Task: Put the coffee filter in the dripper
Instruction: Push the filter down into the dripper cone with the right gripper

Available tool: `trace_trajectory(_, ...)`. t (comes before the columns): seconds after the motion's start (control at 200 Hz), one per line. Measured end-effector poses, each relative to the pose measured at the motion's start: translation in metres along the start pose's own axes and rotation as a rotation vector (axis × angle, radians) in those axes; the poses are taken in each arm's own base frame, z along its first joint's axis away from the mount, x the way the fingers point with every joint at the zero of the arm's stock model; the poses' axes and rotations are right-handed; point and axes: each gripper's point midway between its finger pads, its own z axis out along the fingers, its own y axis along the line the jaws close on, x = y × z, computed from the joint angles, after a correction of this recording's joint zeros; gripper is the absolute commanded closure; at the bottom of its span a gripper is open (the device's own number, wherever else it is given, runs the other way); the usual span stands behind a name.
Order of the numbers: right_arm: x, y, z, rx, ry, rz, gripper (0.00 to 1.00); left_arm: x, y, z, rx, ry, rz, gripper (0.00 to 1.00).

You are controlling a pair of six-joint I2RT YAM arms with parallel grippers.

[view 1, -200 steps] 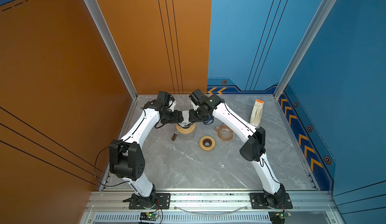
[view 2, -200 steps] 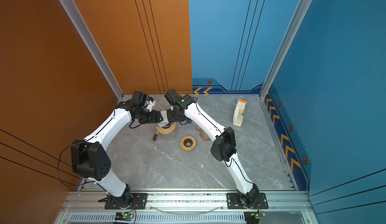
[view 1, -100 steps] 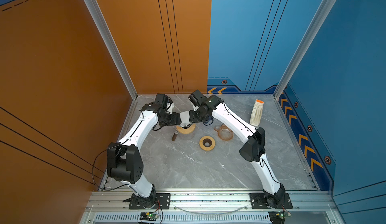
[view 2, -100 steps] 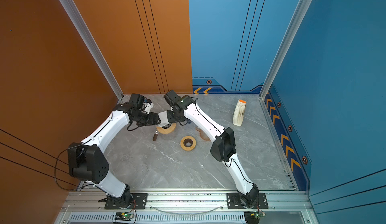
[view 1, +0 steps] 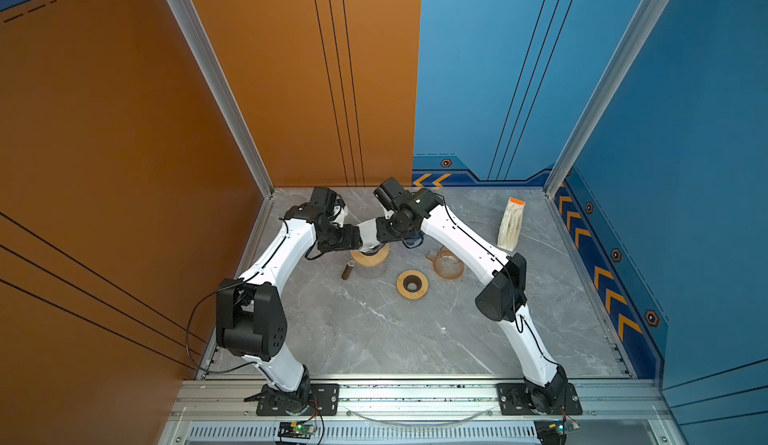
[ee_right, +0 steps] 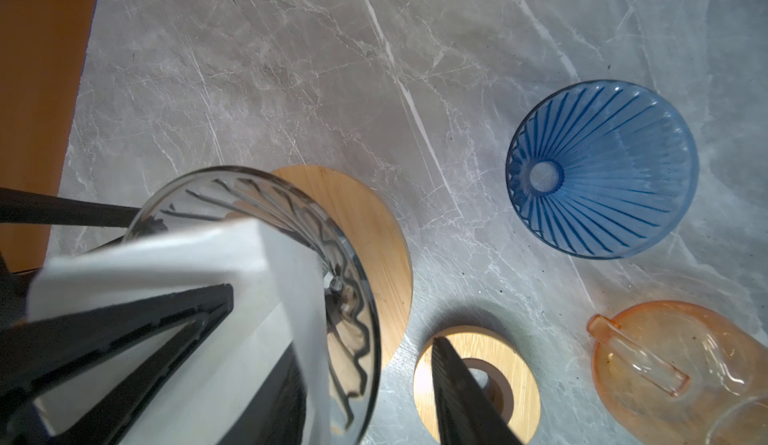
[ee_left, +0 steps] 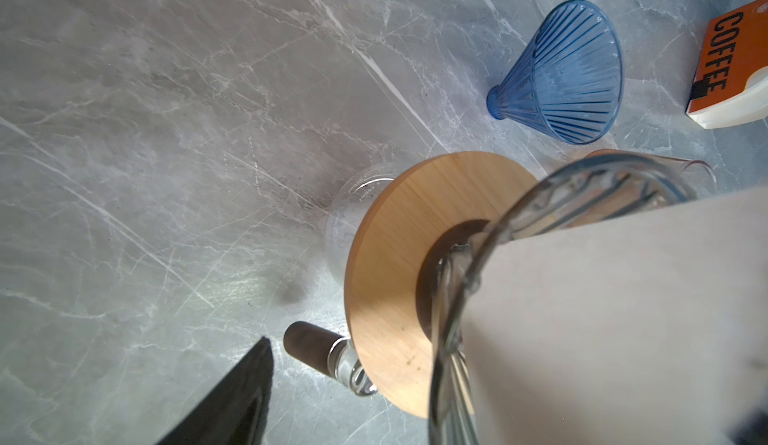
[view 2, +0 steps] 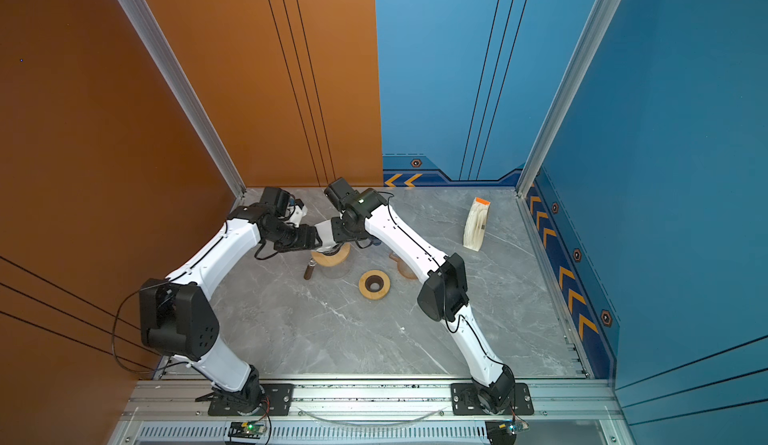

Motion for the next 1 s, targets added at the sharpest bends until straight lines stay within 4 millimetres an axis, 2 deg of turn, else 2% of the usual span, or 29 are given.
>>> trace_trajectory(0.24,0.002,-0.007,0.015,0.009,0.028,0.012,0.53,-0.002,-0.001,0.001,0.004,0.002,-0.004,0.23)
trace_trajectory(0.601,0.002,-0.008,0.015,-0.011,0.037,0.020,0.53,-0.016,-0.006,-0.010,0.011,-0.042,-0.003,0.21)
trace_trajectory(0.706,0.002,-0.007,0.015,-0.017,0.040,0.020,0.53,-0.017,-0.006,-0.010,0.008,-0.043,-0.004,0.25)
trace_trajectory(0.806,0.004,-0.005,0.016,-0.025,0.047,0.020,0.53,-0.017,-0.004,-0.010,0.004,-0.044,-0.009,0.33)
trace_trajectory(1.001,0.005,-0.002,0.016,-0.055,0.061,0.025,0.52,-0.016,-0.002,-0.009,-0.003,-0.042,-0.017,0.35)
